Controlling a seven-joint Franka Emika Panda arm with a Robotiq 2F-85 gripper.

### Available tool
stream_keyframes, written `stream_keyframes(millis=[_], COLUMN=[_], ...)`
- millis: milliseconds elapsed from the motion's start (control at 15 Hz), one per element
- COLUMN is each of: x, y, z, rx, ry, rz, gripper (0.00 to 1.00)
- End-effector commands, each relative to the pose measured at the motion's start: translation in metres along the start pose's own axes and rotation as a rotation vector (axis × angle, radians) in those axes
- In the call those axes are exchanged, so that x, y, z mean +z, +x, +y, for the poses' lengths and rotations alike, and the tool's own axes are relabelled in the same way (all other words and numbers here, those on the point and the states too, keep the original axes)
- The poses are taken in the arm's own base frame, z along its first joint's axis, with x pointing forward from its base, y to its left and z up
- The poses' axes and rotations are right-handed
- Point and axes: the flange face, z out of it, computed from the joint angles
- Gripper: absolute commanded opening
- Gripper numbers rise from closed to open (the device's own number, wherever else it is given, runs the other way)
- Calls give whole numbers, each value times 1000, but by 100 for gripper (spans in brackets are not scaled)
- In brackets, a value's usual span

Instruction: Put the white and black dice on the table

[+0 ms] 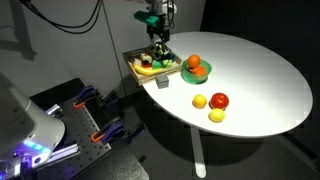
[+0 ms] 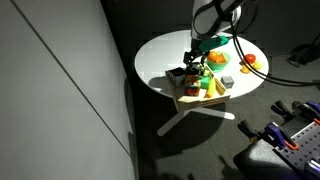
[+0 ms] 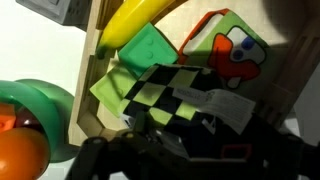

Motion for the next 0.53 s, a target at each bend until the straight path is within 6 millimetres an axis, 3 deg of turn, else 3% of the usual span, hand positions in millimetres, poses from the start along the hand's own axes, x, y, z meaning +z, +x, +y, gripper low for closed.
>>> stream_keyframes(millis=[0, 67, 133, 467], x=[4, 5, 5, 1], y=[8, 8, 9, 12], z=[1, 2, 4, 15], rx=[-6, -8, -7, 3], ry=[-34, -40, -45, -58], rz=[12, 12, 11, 19], gripper=[100, 75, 74, 34])
